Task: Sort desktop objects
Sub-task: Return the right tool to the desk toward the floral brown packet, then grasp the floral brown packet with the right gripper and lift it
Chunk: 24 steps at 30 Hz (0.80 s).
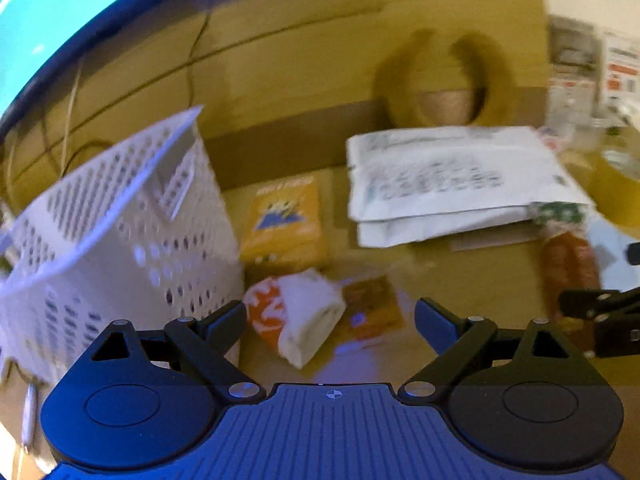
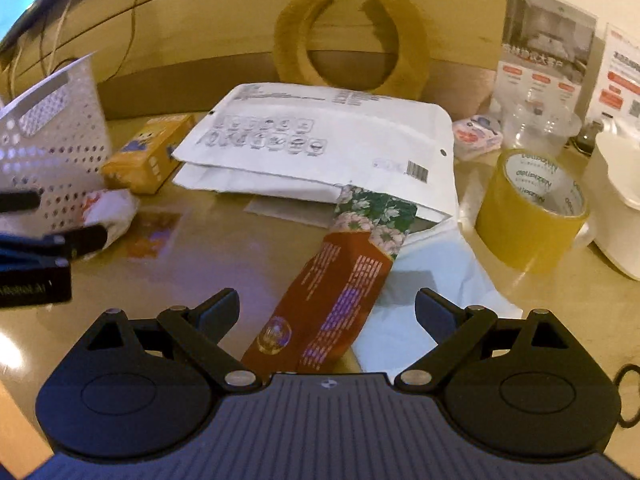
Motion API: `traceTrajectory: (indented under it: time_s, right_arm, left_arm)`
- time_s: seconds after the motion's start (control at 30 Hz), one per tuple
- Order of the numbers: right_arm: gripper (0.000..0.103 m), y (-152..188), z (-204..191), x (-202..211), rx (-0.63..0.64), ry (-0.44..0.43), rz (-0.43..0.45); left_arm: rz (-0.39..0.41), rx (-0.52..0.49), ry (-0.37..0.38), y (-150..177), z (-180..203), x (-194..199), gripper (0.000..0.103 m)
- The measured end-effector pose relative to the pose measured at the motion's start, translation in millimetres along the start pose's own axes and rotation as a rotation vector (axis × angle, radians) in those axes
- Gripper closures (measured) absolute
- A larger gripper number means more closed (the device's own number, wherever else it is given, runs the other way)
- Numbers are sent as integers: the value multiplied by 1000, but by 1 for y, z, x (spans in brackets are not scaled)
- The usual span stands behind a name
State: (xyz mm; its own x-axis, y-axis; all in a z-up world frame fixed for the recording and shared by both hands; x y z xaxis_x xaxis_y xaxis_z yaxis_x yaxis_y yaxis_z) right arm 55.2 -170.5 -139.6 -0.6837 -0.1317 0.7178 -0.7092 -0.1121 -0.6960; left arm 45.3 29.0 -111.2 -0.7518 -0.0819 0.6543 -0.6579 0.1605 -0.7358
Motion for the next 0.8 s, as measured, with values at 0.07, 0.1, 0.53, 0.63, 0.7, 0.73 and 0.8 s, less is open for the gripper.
traceTrajectory:
  time_s: [0.07, 0.1, 0.53, 0.63, 0.7, 0.73, 0.8]
  right_arm:
    - [7, -4, 0, -7, -6, 11, 7]
    - [7, -4, 1, -11, -11, 11, 7]
    - [7, -13, -6, -33, -32, 6, 23]
    - [7, -11, -5, -37, -40, 20, 26]
    - [7, -9, -4, -40, -58, 25, 17]
    - [7, -8, -4, -42, -69, 28, 15]
    - [7, -6, -4, -46, -68, 42, 10]
  left_arm:
    - [-14, 39, -18, 2, -3, -9, 6]
    - [-24, 60, -28, 3, -4, -14, 6]
    - [-74, 182, -123, 11, -9, -68, 5]
    - [-66, 214, -163, 14, -11, -70, 0]
    - [-63, 293, -161, 18, -17, -72, 1]
    - [-65, 340, -146, 20, -19, -74, 1]
    - [-71, 410, -114, 21, -23, -78, 1]
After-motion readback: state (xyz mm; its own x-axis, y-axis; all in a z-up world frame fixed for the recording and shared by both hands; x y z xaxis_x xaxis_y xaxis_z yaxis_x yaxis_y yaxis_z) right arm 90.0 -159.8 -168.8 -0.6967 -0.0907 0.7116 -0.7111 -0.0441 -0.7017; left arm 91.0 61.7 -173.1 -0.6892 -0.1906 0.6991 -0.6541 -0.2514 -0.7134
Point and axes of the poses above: each gripper's, at about its wrist camera, not at the fingertips, and x roughly against the way its jaws point, z to its right, y to its underside, the point moved 9 cm from there along -x, roughly the way its jaws point, and after that the axes turned 4 degrees about y, right-handed, at the moved point
